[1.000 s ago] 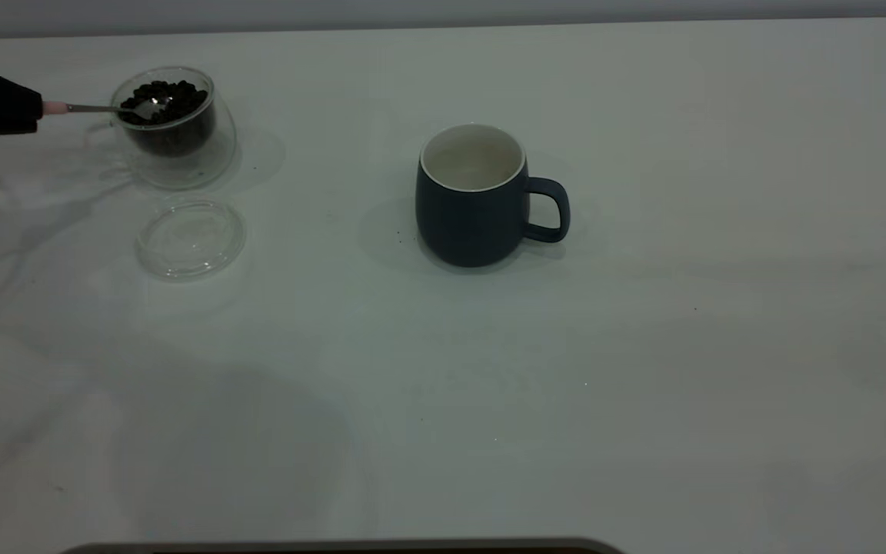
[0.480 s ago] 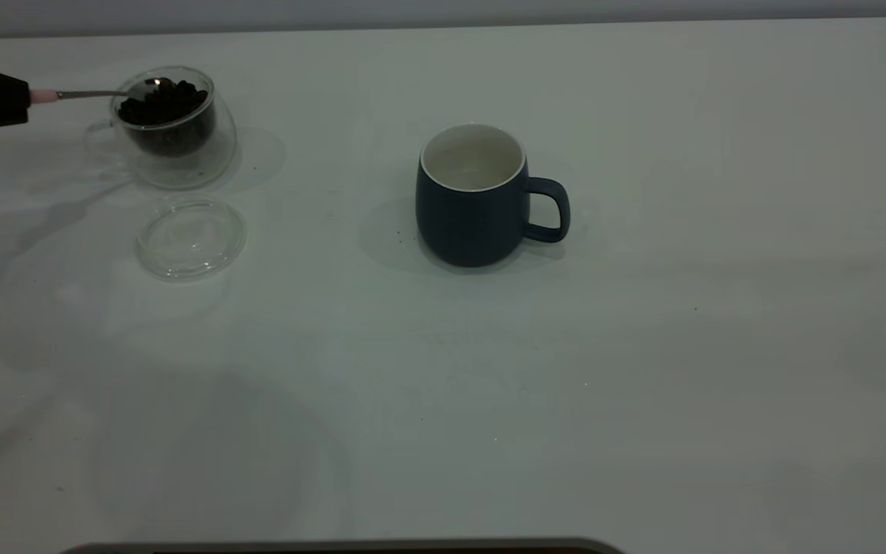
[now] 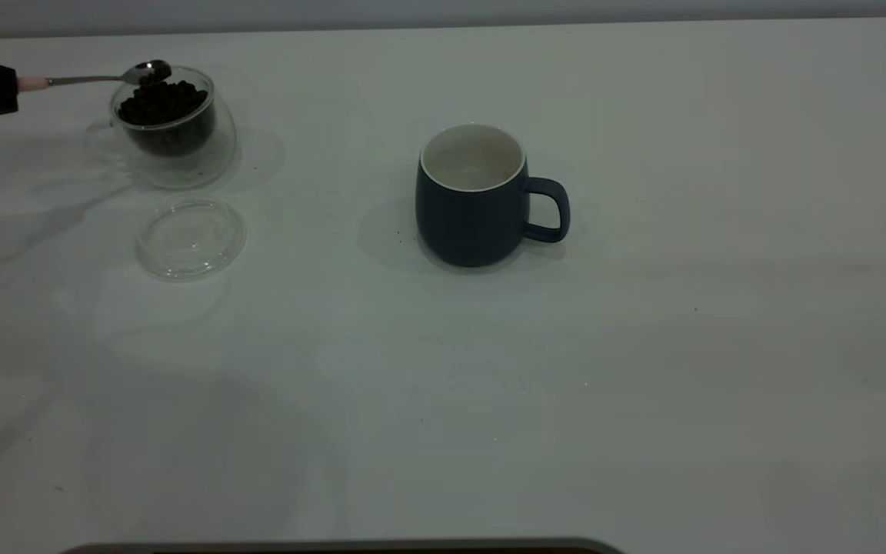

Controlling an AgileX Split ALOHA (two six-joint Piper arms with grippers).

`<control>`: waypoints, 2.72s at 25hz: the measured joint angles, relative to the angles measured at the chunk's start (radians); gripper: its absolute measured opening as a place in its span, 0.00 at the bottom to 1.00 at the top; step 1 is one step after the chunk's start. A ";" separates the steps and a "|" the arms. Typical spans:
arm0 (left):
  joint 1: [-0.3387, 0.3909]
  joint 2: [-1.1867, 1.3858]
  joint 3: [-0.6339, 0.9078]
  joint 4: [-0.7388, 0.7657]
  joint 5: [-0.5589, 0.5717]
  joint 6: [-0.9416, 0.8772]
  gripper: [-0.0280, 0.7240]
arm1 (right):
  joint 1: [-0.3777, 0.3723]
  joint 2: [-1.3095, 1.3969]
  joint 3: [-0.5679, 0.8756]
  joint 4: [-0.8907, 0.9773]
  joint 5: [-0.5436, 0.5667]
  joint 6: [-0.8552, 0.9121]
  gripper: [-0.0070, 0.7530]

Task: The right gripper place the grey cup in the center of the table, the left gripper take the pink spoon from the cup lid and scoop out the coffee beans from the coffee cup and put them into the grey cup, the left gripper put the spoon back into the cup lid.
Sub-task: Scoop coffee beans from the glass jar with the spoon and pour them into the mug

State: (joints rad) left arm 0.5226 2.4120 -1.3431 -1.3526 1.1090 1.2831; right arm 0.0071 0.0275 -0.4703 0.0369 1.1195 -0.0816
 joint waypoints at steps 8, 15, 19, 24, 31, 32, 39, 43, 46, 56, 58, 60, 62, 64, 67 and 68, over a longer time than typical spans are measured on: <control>0.000 0.000 0.000 0.000 0.028 -0.001 0.20 | 0.000 0.000 0.000 0.000 0.000 0.000 0.78; -0.012 0.000 0.000 0.003 0.028 -0.038 0.20 | 0.000 0.000 0.000 0.000 0.000 0.000 0.78; -0.056 0.000 0.000 0.003 0.028 -0.051 0.20 | 0.000 0.000 0.000 0.000 0.000 0.000 0.78; -0.128 0.000 0.000 0.003 0.029 -0.058 0.20 | 0.000 0.000 0.000 0.000 0.000 0.000 0.78; -0.240 0.000 0.000 0.001 0.030 -0.070 0.20 | 0.000 0.000 0.000 0.000 0.000 0.000 0.78; -0.255 0.000 0.000 0.000 0.031 -0.071 0.20 | 0.000 0.000 0.000 0.000 0.000 0.000 0.78; -0.351 0.000 0.000 -0.024 0.031 -0.073 0.20 | 0.000 0.000 0.000 0.000 0.000 0.000 0.78; -0.400 0.000 0.000 -0.036 0.031 -0.073 0.20 | 0.000 0.000 0.000 0.000 0.000 0.000 0.78; -0.435 0.000 0.000 -0.049 0.031 -0.073 0.20 | 0.000 0.000 0.000 0.000 0.000 0.000 0.78; -0.534 0.000 0.000 -0.051 -0.035 -0.024 0.20 | 0.000 0.000 0.000 0.000 0.000 0.000 0.78; -0.545 0.000 0.000 -0.053 -0.065 0.004 0.20 | 0.000 0.000 0.000 0.000 0.000 0.000 0.78; -0.550 0.000 0.000 -0.059 -0.091 0.048 0.20 | 0.000 0.000 0.000 0.000 0.000 0.000 0.78; -0.554 0.000 0.000 -0.077 -0.110 0.100 0.20 | 0.000 0.000 0.000 0.000 0.000 0.000 0.78; -0.560 0.000 0.000 -0.083 -0.130 0.161 0.20 | 0.000 0.000 0.000 0.000 0.000 0.000 0.78; -0.569 0.000 0.000 -0.082 -0.160 0.259 0.20 | 0.000 0.000 0.000 0.000 0.000 0.000 0.78; -0.572 0.000 0.000 -0.080 -0.172 0.289 0.20 | 0.000 0.000 0.000 0.000 0.000 0.000 0.78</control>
State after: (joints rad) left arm -0.0492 2.4120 -1.3431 -1.4329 0.9369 1.5723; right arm 0.0071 0.0275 -0.4703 0.0369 1.1195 -0.0816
